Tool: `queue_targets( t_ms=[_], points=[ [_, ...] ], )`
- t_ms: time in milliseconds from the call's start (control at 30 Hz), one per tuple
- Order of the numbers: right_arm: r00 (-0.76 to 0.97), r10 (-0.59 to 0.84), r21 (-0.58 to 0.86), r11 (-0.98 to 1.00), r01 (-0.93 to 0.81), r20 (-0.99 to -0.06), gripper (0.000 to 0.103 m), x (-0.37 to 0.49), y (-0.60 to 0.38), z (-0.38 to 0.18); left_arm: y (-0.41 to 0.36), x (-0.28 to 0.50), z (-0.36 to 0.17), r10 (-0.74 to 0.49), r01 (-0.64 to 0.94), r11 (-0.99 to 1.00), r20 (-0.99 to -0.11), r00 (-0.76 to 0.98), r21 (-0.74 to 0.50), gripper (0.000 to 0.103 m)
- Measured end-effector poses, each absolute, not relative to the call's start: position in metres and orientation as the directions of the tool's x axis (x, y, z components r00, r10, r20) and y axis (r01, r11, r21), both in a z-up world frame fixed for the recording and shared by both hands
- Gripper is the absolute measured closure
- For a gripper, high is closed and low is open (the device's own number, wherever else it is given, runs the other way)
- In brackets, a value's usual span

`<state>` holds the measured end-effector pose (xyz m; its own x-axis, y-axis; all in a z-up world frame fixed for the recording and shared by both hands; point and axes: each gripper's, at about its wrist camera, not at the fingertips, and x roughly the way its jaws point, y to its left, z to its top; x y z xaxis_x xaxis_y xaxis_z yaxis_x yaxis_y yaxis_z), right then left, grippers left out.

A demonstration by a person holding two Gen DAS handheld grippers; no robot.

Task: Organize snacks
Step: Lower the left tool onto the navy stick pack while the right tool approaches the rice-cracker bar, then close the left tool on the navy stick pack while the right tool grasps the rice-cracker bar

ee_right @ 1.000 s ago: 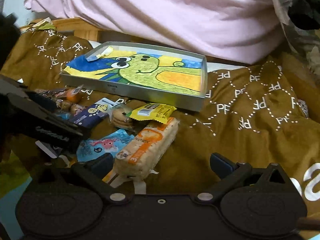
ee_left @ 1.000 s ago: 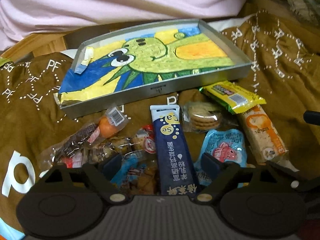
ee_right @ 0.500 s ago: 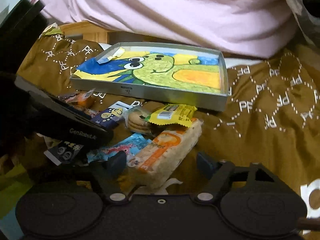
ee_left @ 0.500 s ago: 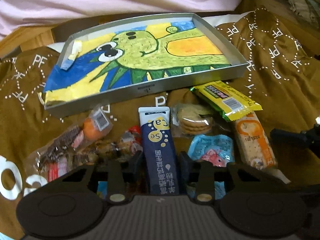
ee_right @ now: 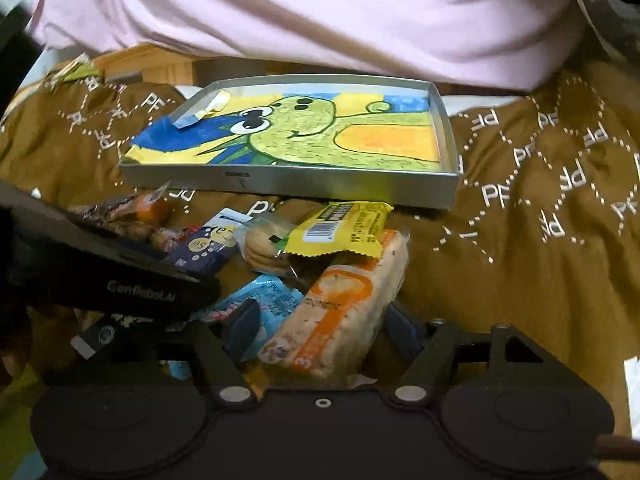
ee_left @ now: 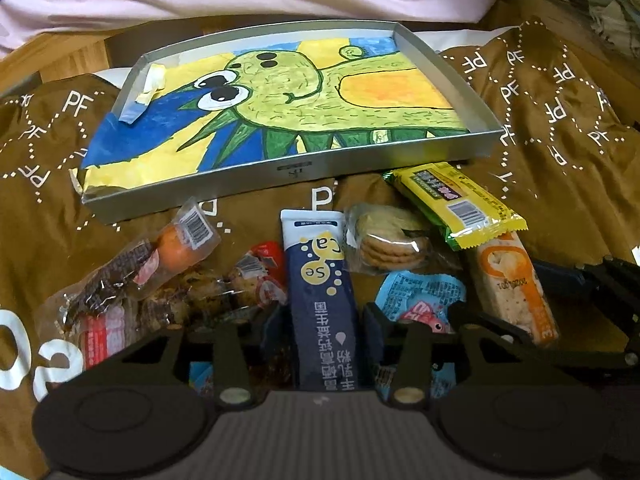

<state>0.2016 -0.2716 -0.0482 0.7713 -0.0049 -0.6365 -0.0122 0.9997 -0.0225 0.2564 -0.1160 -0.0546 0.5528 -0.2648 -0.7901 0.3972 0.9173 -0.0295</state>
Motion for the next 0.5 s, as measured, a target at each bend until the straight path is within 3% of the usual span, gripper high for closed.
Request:
queue_targets(
  t_ms=[67,167,333,500],
  points=[
    [0.773,-0.007,-0.013,1.0,-0.002,-0.634,0.043,0.199,-0.272,-0.048,-0.117,0.257,-0.054,-0.259,0.384,0.923,-0.795,0.548,-0.036,0.062],
    [0.769,-0.009,-0.006,1.0,0.006,-0.639,0.047,0.195,-0.273,-0.045,-0.117,0.255,-0.05,-0.25,0.354,0.934,-0.808,0.533,-0.055,0.064],
    [0.749,0.042,0.073,0.997,0.008,-0.661,0.06,0.184,-0.284,-0.034,-0.117,0.245,-0.037,-0.233,0.293,0.952,-0.833,0.502,-0.089,0.067],
    [0.742,0.085,0.127,0.992,0.001,-0.665,0.065,0.168,-0.296,-0.024,-0.114,0.233,-0.021,-0.211,0.244,0.965,-0.844,0.493,-0.099,0.067]
  ],
)
